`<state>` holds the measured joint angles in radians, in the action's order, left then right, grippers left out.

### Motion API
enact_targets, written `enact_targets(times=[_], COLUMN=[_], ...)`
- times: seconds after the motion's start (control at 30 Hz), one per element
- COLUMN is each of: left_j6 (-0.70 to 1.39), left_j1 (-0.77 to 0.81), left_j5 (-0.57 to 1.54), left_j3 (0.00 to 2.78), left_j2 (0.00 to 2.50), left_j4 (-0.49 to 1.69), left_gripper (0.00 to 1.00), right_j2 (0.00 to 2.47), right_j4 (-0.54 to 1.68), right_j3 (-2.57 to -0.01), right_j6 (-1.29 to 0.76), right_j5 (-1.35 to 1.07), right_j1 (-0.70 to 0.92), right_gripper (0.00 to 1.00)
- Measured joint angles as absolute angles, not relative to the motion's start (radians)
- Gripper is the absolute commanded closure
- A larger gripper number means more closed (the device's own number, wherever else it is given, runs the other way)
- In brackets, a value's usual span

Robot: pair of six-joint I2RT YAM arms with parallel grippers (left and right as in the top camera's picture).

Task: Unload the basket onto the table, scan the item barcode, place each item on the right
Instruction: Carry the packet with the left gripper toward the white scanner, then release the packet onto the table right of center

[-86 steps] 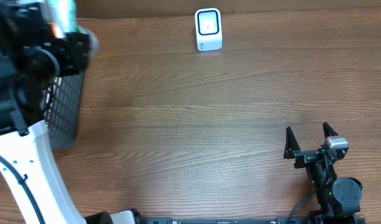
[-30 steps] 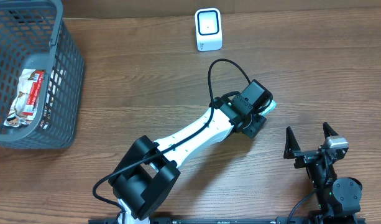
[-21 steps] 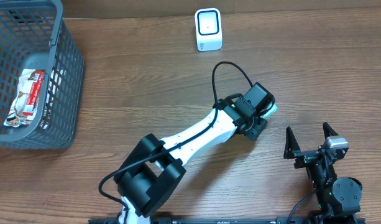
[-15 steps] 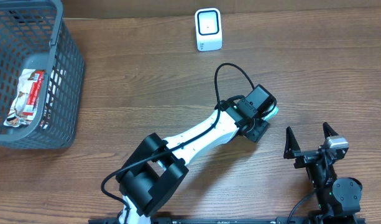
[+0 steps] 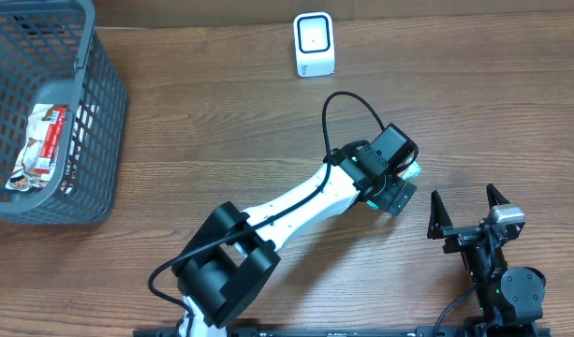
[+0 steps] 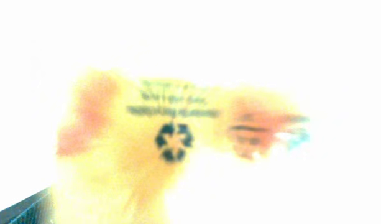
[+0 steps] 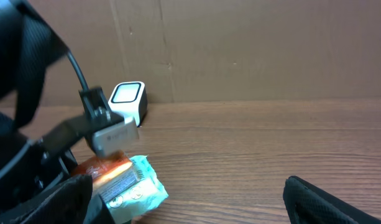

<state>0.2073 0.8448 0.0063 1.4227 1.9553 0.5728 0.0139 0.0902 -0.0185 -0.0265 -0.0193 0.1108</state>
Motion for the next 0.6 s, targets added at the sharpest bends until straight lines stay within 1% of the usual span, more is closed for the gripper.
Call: enact_targets(times=[0.43,0.6], left_j6=[0.202,0.2], left_j1=[0.843,0.799], left_j5=[0.003,0.002], left_j3=[1.475,1.478], left_j2=[1.726,1.705], left_j4=[0.617,0.728], left_gripper=[0.0,0.0], right_j2=[0.014,0.014], right_j4=[0.09,0.089], right_j3=[-0.019,-0.019], right_j6=[-0.027,-0.027], right_j5=[-0.019,-0.02], right_j1=[0.111,0.111], right_gripper=[0.0,0.0])
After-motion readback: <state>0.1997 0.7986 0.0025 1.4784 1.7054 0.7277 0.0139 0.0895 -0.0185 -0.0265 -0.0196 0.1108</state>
